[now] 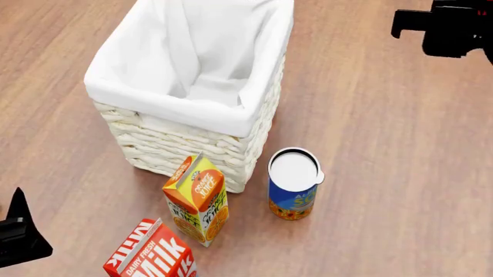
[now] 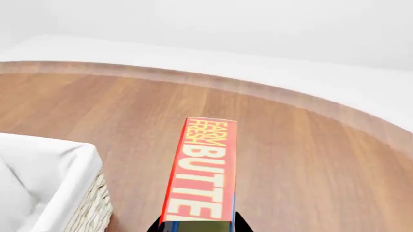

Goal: Pick up the butter and put it in the basket.

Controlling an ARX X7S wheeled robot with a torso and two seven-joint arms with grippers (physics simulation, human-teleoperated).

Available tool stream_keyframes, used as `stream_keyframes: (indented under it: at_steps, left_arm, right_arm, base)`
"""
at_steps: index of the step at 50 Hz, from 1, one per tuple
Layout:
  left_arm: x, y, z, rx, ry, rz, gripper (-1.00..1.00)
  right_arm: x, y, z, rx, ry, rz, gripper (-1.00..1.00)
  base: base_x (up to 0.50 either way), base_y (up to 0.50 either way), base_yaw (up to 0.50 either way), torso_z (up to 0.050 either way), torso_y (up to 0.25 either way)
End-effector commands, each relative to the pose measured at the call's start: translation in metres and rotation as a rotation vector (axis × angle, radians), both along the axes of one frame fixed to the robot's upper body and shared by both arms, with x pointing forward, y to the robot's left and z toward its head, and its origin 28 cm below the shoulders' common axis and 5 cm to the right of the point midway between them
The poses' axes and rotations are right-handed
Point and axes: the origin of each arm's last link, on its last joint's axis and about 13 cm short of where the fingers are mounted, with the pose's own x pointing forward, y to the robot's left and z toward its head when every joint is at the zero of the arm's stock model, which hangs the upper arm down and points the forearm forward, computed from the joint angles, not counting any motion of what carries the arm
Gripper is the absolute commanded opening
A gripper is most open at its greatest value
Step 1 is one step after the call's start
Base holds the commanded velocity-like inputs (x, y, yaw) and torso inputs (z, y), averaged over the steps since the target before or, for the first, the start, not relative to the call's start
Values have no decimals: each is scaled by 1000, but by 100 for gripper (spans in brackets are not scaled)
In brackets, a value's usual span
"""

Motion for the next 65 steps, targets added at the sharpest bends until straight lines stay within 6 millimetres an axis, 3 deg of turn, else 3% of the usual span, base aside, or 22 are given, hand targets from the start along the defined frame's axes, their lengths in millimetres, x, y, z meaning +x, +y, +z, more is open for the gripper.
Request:
stream_keyframes:
  at_steps: [1,20,36,50,65]
  left_arm:
    - [1,2,2,-38,-25,1,100]
    - [3,3,3,-37,-27,1,100]
    - [4,3,3,-44,-25,6,100]
    - [3,3,4,-47,-26,3,100]
    - [2,2,3,-45,-20,-1,100]
  right_arm:
    - [19,21,36,-11,-28,143,-100]
    - [60,62,45,-42,38,369,-100]
    - [79,95,43,-138,143,550,-100]
    - [86,107,39,-161,206,668,-100]
    - [86,104,34,-151,244,682,-100]
  base:
    - [0,0,0,0,0]
    - [0,0,0,1,2]
    - [0,0,0,1,1]
    - [0,0,0,1,1]
    - [0,0,0,0,1]
